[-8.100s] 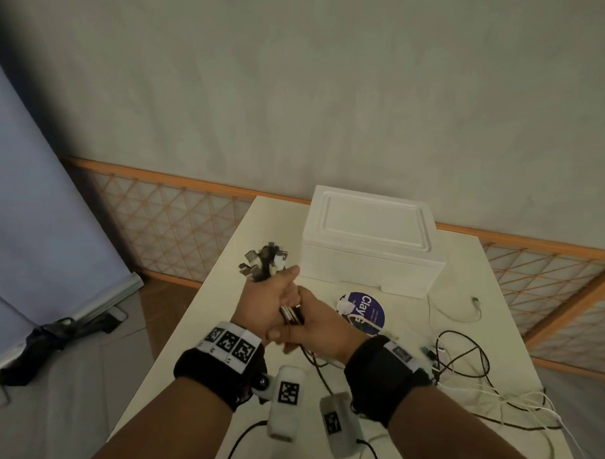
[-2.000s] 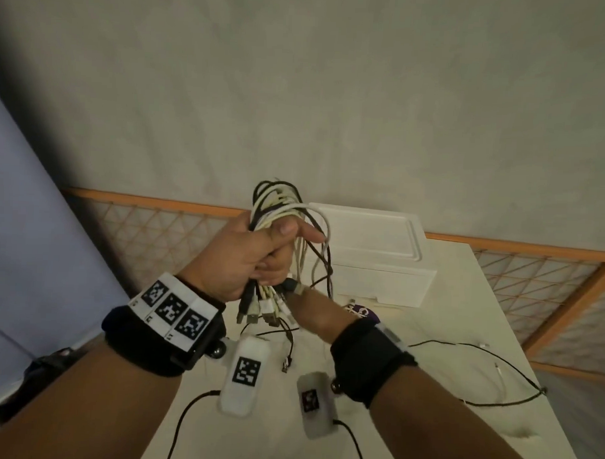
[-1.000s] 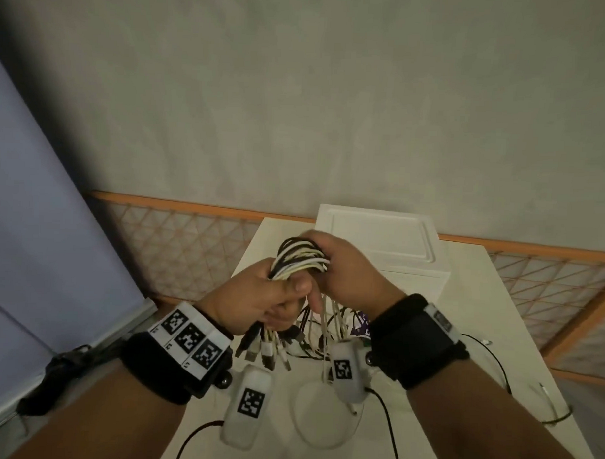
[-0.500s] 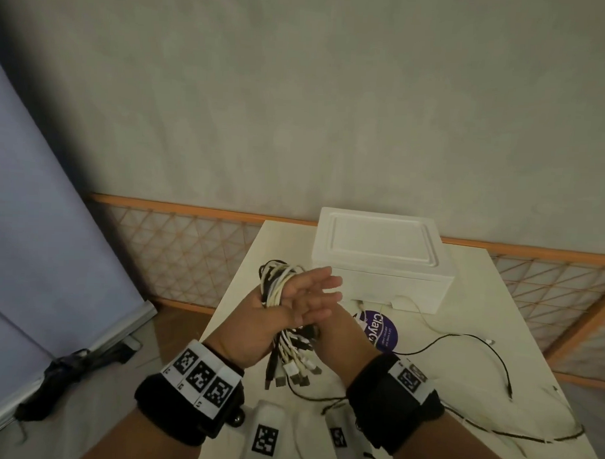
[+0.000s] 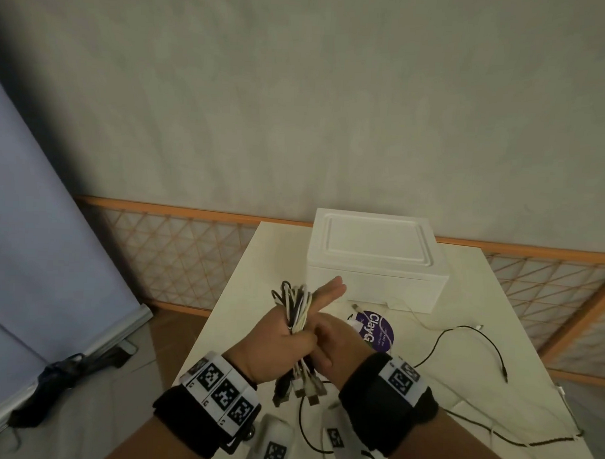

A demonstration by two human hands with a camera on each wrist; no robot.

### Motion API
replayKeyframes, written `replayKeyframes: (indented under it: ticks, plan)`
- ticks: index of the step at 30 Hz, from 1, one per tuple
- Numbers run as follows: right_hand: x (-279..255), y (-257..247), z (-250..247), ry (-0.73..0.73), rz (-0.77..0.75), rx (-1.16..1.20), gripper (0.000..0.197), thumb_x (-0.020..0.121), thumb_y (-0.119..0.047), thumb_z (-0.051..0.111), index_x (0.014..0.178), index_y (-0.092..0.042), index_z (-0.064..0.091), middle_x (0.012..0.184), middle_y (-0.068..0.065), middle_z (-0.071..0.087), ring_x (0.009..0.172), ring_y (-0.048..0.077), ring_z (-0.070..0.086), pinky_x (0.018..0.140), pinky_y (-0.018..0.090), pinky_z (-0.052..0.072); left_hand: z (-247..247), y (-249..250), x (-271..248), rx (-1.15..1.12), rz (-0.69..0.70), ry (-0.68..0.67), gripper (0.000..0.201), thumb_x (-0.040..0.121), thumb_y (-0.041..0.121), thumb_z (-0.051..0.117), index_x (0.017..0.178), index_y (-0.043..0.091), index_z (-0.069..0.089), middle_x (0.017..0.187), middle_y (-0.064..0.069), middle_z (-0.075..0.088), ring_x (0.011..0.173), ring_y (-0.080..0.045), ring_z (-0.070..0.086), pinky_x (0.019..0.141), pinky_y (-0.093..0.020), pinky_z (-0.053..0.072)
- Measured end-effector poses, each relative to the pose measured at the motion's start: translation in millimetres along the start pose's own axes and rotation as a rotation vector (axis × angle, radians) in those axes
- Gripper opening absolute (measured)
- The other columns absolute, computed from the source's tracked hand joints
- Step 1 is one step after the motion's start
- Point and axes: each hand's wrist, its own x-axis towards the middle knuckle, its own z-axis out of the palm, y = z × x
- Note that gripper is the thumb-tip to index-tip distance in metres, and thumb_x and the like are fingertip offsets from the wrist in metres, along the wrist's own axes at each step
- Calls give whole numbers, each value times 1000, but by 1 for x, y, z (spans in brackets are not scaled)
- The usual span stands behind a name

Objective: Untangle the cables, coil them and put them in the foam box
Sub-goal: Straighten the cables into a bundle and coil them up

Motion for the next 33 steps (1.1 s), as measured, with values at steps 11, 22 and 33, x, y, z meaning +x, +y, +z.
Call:
replayKeyframes:
  ticks: [11,22,33]
  plan:
    - [-15,1,9,-420,31,-864,26,94,-3,42,106,6,63,116,23,59,109,35,56,95,40,44,-6,-59,14,283,-79,216,69,94,-1,42,130,56,28,153,21,24,140,5,20,111,-8,16]
    - [-18,13,15,-246,-59,-963,14,74,-18,70,82,-8,65,80,5,67,60,15,49,56,26,40,-15,-88,30,299,-347,364,75,94,-1,44,147,37,8,150,-7,39,136,-17,40,111,-39,37]
    - [-27,26,-9,-210,-50,-1015,25,96,-27,39,111,-16,54,103,6,62,93,27,60,66,31,37,-42,-80,66,1045,-832,-14,89,97,26,52,148,9,-19,152,-19,32,130,-31,45,104,-40,41]
